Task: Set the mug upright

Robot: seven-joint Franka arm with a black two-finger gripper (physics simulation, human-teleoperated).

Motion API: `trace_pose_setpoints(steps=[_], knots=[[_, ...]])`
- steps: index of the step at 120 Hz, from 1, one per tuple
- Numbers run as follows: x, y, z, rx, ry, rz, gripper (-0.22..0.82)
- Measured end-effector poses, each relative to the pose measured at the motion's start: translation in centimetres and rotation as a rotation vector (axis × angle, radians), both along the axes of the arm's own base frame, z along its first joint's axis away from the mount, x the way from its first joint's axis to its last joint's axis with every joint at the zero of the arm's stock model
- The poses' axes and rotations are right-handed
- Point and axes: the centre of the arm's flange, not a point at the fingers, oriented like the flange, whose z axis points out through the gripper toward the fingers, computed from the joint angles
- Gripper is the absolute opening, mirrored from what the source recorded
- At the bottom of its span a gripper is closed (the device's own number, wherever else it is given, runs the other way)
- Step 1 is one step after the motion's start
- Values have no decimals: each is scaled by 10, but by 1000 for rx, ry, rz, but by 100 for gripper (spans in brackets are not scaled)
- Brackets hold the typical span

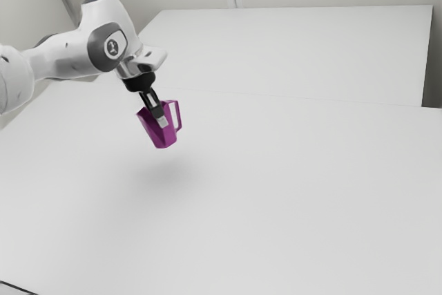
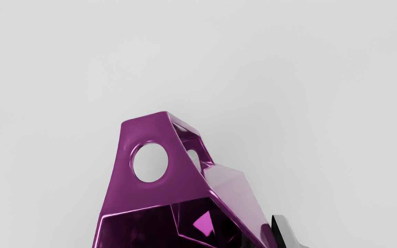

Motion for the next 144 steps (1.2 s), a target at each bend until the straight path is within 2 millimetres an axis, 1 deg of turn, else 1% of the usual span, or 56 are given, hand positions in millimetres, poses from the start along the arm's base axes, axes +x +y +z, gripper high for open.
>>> trace_pose_setpoints(steps=[4, 8, 12, 22, 27, 33, 44, 51, 58, 76, 94, 103, 111, 120, 124, 127, 132, 136, 144], knots=[[0, -11, -4, 39, -5, -3, -18], [1, -15, -8, 71, -11, 9, -18], [2, -13, -11, 98, -17, 32, -18], [8, 1, -24, 145, -20, 109, -18], [11, 4, -30, 161, -24, 142, -18], [15, 1, -35, 174, -36, 171, -18], [18, -11, -39, 184, -55, 215, -18], [17, -16, -53, 189, -40, 245, -18], [17, -18, -64, 193, -27, 280, -18], [18, -17, -76, 198, -12, 365, -18], [14, -17, -83, 198, 14, 430, 16], [14, -17, -83, 197, 19, 456, 29], [12, -17, -75, 195, 13, 478, 38], [11, -18, -67, 191, 4, 498, 44], [10, -18, -60, 189, -1, 506, 47], [9, -19, -51, 188, -7, 512, 48], [1, -20, -26, 184, -19, 522, 50], [-1, -21, -1, 179, -30, 530, 52], [4, -24, 66, 164, -75, 544, 54]])
